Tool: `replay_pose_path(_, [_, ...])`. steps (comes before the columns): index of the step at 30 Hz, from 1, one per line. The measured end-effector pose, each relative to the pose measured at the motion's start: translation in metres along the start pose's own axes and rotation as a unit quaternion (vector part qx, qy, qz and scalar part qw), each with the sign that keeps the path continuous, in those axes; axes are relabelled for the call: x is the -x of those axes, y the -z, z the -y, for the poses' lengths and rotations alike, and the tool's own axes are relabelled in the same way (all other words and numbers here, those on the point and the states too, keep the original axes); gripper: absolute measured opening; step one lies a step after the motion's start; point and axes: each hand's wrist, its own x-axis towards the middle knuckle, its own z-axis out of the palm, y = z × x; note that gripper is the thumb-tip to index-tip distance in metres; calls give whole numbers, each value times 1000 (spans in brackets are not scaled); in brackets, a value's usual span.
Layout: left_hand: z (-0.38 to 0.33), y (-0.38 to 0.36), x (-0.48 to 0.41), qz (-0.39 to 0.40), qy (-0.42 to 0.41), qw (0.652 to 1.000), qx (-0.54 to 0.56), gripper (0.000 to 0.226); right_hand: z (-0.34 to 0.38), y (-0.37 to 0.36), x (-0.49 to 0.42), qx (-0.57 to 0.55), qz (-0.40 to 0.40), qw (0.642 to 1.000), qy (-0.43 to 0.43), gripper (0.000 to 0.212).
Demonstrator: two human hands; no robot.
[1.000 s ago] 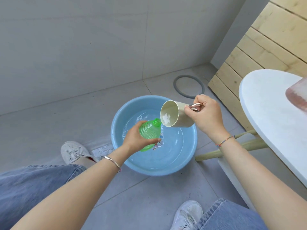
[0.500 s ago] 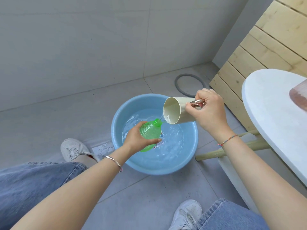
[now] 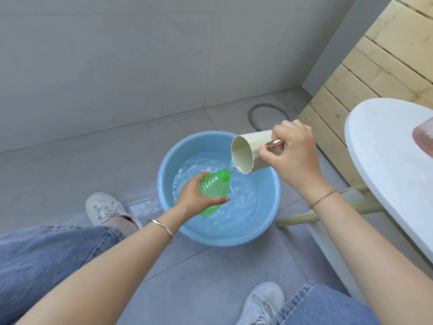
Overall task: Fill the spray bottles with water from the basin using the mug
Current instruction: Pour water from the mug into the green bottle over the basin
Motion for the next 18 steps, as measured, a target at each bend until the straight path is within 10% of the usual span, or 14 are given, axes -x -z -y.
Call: replay_pose_path(18, [3,-5,-4,-2,0,1000,11,87,9,-14,2,71,-25,984,162,30])
